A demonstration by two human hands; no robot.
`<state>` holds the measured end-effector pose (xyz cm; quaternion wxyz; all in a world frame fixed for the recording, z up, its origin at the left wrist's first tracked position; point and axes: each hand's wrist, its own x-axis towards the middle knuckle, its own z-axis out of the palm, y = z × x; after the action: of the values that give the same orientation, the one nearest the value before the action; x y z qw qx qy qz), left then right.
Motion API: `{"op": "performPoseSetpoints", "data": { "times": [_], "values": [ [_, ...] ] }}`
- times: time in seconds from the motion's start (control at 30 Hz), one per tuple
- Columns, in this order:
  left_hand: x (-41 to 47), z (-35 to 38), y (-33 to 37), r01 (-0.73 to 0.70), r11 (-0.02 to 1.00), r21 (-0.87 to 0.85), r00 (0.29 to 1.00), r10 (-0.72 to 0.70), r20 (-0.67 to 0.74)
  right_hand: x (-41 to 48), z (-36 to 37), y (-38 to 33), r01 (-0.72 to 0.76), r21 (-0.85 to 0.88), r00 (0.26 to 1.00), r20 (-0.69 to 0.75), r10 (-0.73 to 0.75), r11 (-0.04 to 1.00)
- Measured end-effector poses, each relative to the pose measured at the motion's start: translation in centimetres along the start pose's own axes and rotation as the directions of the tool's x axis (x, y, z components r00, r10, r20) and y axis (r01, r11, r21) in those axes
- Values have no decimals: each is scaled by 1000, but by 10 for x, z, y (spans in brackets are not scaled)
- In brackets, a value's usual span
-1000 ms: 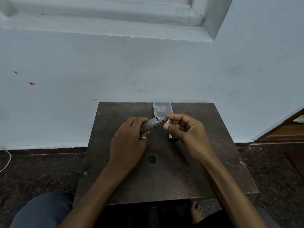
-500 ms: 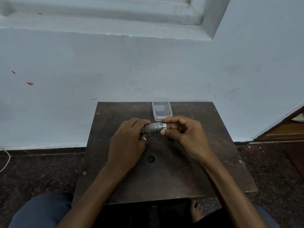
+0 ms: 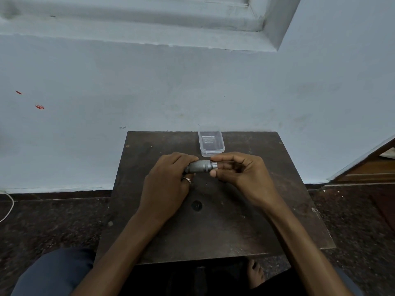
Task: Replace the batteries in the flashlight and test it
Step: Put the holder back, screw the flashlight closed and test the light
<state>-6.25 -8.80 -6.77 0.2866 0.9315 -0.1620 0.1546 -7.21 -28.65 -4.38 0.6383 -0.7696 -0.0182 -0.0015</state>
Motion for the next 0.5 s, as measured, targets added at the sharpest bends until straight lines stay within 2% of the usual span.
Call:
{"op": "performPoseSetpoints", "data": {
  "times": [0.37, 0.5],
  "values": [
    [-1, -2, 2, -29, 1000, 8, 1000, 29, -6, -2, 6, 1, -13, -41, 998, -69, 10, 999],
    [-1, -3, 1, -7, 1000, 8, 1000, 7, -17, -1, 2, 1, -41, 12, 999, 6, 41, 999]
  ]
}}
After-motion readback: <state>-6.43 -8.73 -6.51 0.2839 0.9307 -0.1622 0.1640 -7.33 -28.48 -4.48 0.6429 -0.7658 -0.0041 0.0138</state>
